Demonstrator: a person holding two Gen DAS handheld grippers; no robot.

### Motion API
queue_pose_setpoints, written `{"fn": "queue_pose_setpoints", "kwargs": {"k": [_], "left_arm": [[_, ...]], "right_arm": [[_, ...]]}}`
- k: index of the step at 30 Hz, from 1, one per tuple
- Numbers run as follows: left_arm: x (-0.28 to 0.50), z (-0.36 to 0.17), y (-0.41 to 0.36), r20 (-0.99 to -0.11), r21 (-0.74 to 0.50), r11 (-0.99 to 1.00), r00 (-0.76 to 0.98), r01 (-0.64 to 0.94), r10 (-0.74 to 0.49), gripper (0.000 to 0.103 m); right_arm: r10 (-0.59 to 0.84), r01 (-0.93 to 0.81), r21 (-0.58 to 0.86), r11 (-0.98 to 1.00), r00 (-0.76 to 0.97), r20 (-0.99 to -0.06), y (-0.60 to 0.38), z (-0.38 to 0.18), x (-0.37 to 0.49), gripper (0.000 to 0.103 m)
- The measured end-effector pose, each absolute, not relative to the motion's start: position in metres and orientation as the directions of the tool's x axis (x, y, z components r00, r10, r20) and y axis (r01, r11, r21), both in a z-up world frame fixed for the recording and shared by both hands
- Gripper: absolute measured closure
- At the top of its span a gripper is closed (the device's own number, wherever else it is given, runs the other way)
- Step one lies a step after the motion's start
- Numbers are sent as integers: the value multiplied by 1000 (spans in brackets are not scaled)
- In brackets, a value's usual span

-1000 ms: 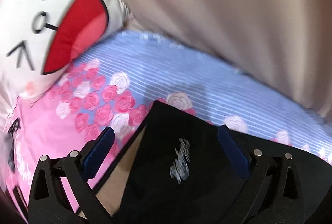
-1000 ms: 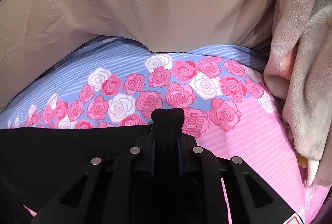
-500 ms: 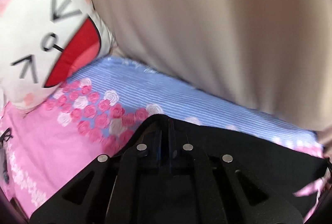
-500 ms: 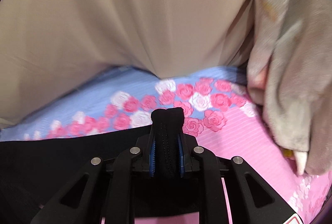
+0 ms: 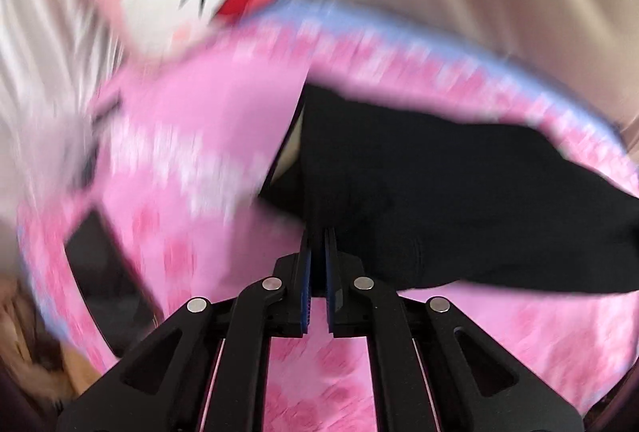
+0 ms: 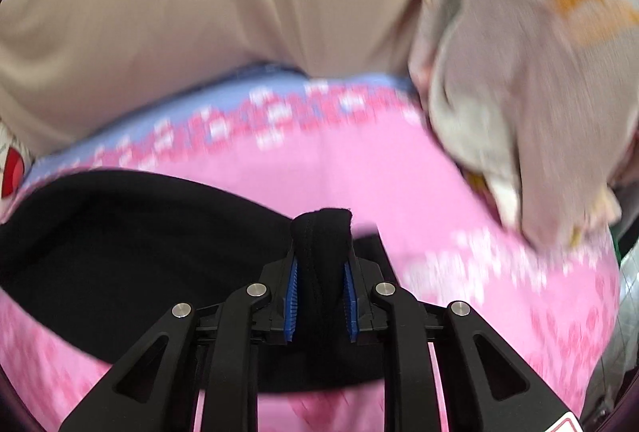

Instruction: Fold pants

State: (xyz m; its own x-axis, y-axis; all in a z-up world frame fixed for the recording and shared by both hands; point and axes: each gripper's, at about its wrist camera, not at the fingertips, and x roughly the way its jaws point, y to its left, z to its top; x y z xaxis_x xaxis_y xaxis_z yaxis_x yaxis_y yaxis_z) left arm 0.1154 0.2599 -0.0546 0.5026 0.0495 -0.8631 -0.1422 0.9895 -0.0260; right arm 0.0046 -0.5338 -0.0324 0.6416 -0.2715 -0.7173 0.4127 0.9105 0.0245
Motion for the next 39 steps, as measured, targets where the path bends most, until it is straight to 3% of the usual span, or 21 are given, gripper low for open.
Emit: {"fn": "queue_pose_setpoints", "kwargs": {"k": [1, 3, 6, 8, 10, 11, 14, 15, 16, 17, 19, 20, 21, 22, 24, 27, 28, 30, 34, 36, 39], "left_arm": [[114, -72, 262, -878, -13, 988, 474, -155, 63, 96], [113, -82, 262, -883, -9, 985, 463, -172, 73, 96], [110, -57, 261, -857, -4, 979, 505, -206, 103, 91], [107, -29, 262, -817, 93, 951, 524, -294, 241, 74], [102, -2, 260, -745, 179, 913, 555, -368, 370, 51], [100, 14, 255, -709, 185, 904, 584, -386, 394, 45], [98, 37, 221, -667, 173, 926, 651, -337, 362, 39], [98, 38, 208, -669, 154, 938, 666, -309, 330, 33], [100, 36, 190, -679, 123, 957, 680, -264, 275, 18], [101, 34, 177, -689, 99, 968, 686, -231, 234, 16], [105, 22, 155, -713, 66, 983, 682, -172, 166, 16], [105, 11, 141, -734, 42, 989, 668, -141, 126, 16], [106, 1, 131, -755, 20, 993, 650, -113, 89, 16], [108, -12, 124, -776, 6, 995, 626, -101, 68, 16], [117, -32, 110, -814, 5, 995, 578, -100, 63, 16], [120, -52, 94, -846, 15, 996, 530, -86, 59, 16], [119, -56, 90, -849, 23, 997, 525, -73, 58, 16], [114, -65, 90, -855, 22, 999, 516, -49, 44, 16], [118, -80, 110, -884, -27, 996, 466, -86, 16, 16], [119, -83, 122, -890, -49, 991, 455, -126, 14, 16], [119, -79, 140, -887, -125, 975, 461, -181, -28, 16]], "right_arm": [[-274, 415, 17, 910, 630, -726, -535, -38, 0, 83], [-280, 435, 12, 900, 602, -748, -538, -46, -11, 63], [-308, 471, 10, 882, 594, -743, -544, -38, -31, 54], [-334, 506, 25, 862, 605, -723, -546, -25, -53, 46], [-359, 531, 33, 847, 616, -701, -548, -14, -64, 46], [-346, 531, 66, 845, 636, -690, -549, -7, -69, 46], [-261, 500, 181, 847, 688, -678, -552, -2, -68, 41], [-242, 494, 201, 846, 691, -681, -553, -3, -60, 36], [-226, 490, 216, 844, 692, -686, -556, -6, -53, 34], [-204, 493, 239, 836, 686, -699, -562, -14, -41, 34], [-145, 493, 298, 817, 677, -722, -572, -29, -27, 34], [-124, 487, 318, 814, 679, -723, -573, -35, -22, 44], [-89, 461, 335, 822, 684, -724, -571, -40, -15, 87], [-62, 433, 323, 842, 672, -738, -568, -43, -5, 96], [-166, 404, 145, 903, 639, -751, -545, -19, 18, 95], [-240, 294, -6, 956, 767, -595, -505, 53, 8, 92], [-319, 290, -142, 947, 770, -553, -488, 70, 0, 85], [-382, 280, -262, 924, 729, -569, -481, 59, -10, 49], [-464, 337, -337, 879, 445, -766, -513, -43, -47, 53], [-476, 407, -307, 860, 424, -771, -522, -56, -72, 53], [-421, 517, -118, 848, 521, -742, -528, -38, -99, 48]]}}
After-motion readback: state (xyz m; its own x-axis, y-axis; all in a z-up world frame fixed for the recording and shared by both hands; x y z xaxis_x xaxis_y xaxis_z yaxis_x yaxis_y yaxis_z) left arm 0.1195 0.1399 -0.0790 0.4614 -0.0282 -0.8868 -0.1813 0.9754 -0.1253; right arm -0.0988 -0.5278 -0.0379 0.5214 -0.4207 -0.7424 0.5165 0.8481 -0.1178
